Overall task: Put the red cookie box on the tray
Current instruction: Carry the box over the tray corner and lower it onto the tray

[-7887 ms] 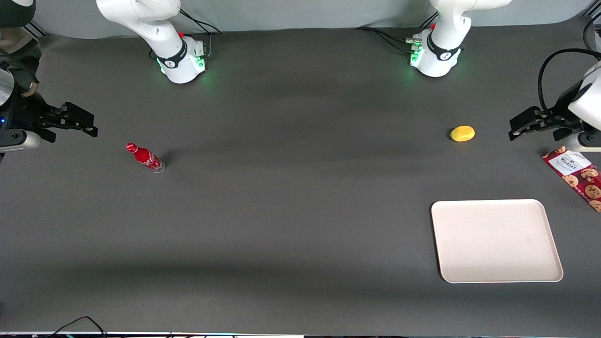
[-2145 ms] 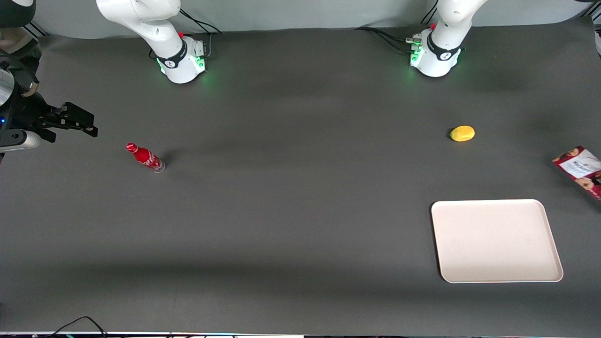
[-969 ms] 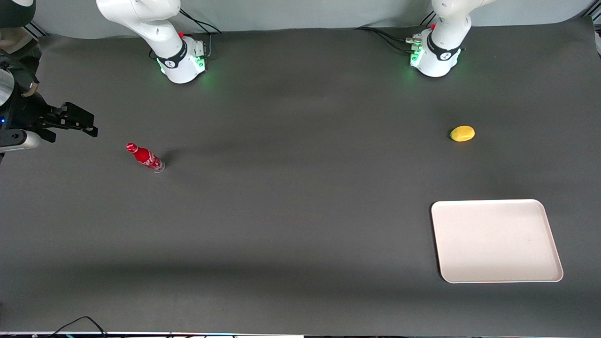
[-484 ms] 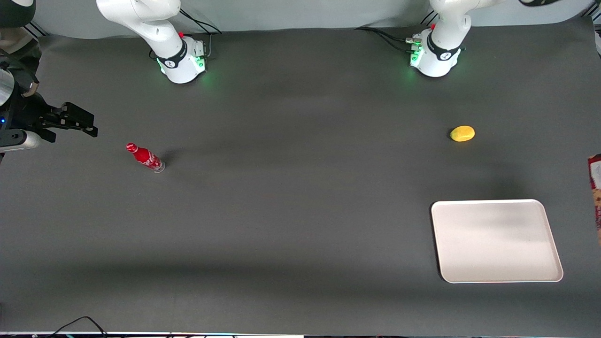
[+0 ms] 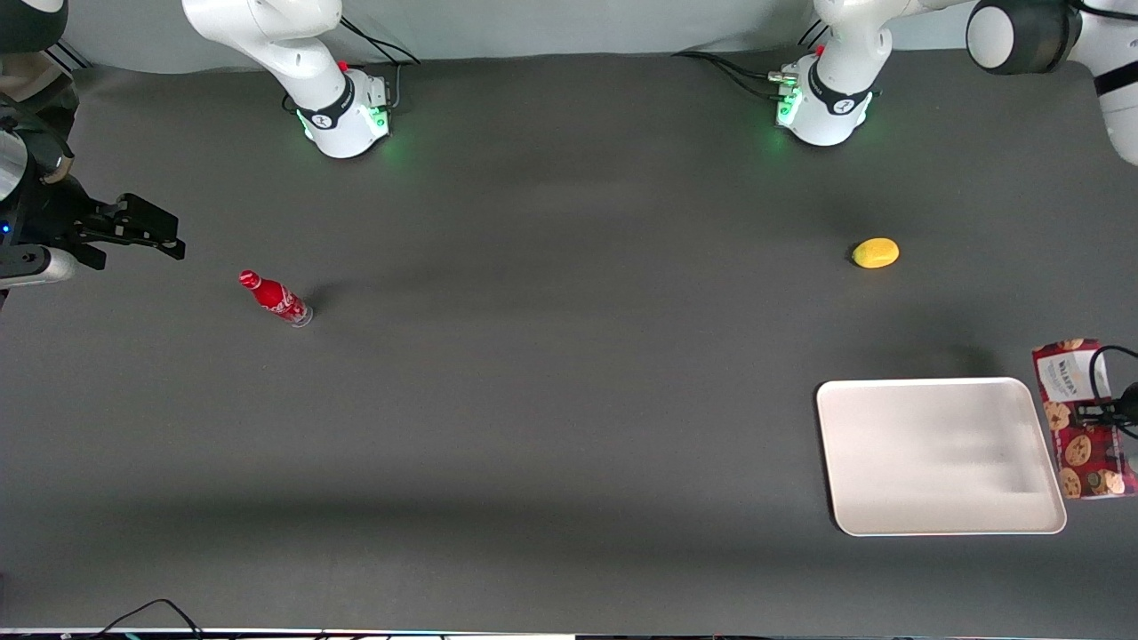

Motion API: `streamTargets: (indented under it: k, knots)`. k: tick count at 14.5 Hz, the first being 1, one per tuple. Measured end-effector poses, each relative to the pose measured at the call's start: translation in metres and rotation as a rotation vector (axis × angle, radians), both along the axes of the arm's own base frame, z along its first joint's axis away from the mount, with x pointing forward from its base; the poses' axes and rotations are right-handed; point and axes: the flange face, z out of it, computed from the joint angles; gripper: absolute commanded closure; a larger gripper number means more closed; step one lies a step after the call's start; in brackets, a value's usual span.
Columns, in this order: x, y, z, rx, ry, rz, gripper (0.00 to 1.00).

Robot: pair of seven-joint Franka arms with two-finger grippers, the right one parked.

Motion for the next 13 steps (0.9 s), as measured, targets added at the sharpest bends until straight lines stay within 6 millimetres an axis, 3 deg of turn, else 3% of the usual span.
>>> streamTargets:
  k: [8, 13]
  knots:
    - [0.012, -0.004, -0.065, 0.008, -0.064, 0.049, 1.00]
    - [0.015, -0.009, -0.070, 0.003, -0.083, 0.054, 1.00]
